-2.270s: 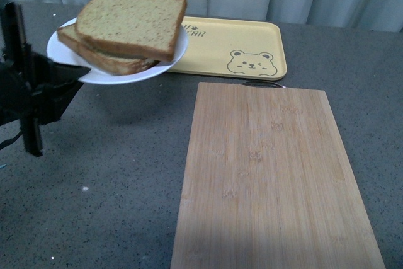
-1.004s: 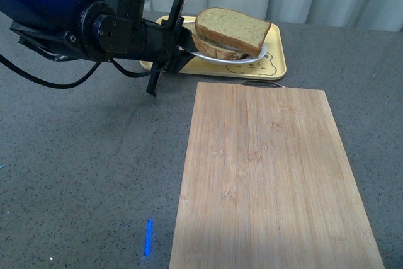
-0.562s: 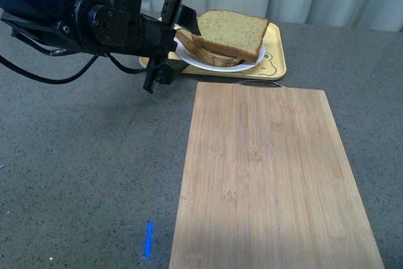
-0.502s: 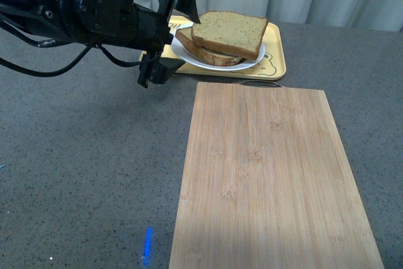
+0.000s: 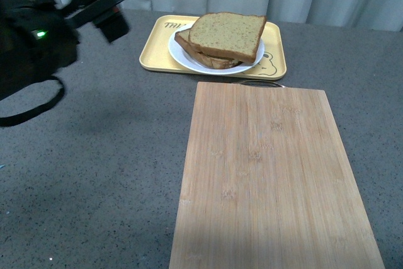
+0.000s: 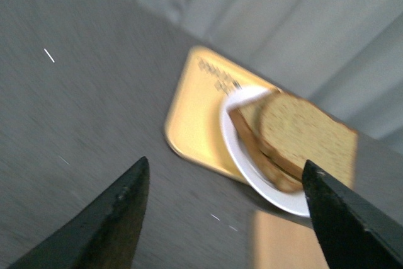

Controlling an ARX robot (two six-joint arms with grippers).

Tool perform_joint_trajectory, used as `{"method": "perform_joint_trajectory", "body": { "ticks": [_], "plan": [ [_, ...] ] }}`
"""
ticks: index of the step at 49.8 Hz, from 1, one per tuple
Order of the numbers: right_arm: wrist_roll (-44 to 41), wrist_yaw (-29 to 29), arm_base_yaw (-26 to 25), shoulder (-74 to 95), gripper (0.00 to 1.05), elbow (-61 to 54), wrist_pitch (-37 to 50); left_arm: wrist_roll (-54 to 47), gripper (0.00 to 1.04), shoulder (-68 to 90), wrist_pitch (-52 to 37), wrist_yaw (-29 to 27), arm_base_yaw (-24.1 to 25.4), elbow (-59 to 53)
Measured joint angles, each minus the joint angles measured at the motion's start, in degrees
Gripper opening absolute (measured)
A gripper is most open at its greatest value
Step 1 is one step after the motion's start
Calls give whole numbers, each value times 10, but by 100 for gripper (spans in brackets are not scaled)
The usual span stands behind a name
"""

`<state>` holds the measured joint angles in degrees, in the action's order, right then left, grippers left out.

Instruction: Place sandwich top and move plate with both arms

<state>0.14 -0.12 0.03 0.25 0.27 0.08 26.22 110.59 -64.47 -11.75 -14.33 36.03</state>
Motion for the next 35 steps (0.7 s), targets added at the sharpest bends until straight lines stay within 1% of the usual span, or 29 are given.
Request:
{"method": "perform_joint_trajectory", "body": {
  "ticks": [1, 3, 6, 7, 11, 12, 19, 32, 35],
  "plan": [
    [0, 0, 0, 0, 95, 0, 0, -66, 66, -10, -47, -4, 7, -25],
    [0, 0, 0, 0, 95, 0, 0, -137, 57, -38, -96, -2, 19, -61],
    [0, 0, 0, 0, 95, 0, 0, -189, 46, -81, -112, 4, 30, -95],
    [0, 0, 0, 0, 95, 0, 0, -205, 41, -101, -115, 10, 34, -111],
    [0, 0, 0, 0, 95, 0, 0, -229, 28, -137, -114, 22, 43, -148],
    [0, 0, 0, 0, 95, 0, 0, -232, 26, -142, -113, 24, 45, -153],
    [0, 0, 0, 0, 95, 0, 0, -246, 5, -193, -100, 38, 63, -204],
    [0, 0, 0, 0, 95, 0, 0, -254, 4, -308, -54, 63, 85, -270],
    [0, 0, 0, 0, 95, 0, 0, -254, 4, -347, -10, 65, 90, -276]
  ]
}}
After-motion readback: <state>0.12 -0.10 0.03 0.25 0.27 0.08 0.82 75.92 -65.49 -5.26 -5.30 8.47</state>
